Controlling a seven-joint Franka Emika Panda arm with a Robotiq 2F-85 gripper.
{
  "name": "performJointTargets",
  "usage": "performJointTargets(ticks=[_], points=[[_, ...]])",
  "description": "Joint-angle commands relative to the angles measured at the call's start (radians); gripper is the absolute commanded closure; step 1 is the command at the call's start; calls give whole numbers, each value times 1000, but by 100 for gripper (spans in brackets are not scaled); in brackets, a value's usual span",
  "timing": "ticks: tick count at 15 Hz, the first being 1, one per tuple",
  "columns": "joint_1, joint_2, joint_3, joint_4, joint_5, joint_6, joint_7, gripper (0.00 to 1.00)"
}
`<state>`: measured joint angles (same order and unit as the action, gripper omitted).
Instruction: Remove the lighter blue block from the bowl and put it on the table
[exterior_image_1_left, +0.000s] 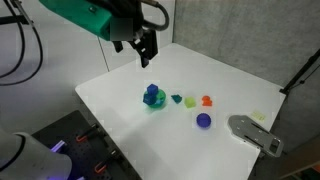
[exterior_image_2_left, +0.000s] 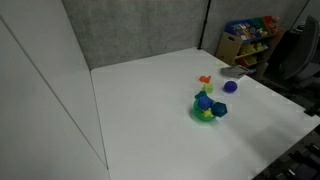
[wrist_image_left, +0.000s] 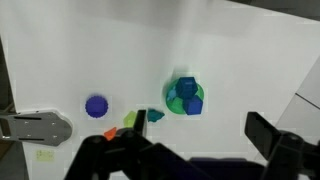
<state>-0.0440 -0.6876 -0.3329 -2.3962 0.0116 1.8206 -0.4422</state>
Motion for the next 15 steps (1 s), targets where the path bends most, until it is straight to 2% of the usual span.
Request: performJointTargets(ticks=[1,7,15], points=[[20,66,79,11,35,26,60,0],[57,222,217,18,33,125,183,0],[85,477,344,76,13,282,333,0]])
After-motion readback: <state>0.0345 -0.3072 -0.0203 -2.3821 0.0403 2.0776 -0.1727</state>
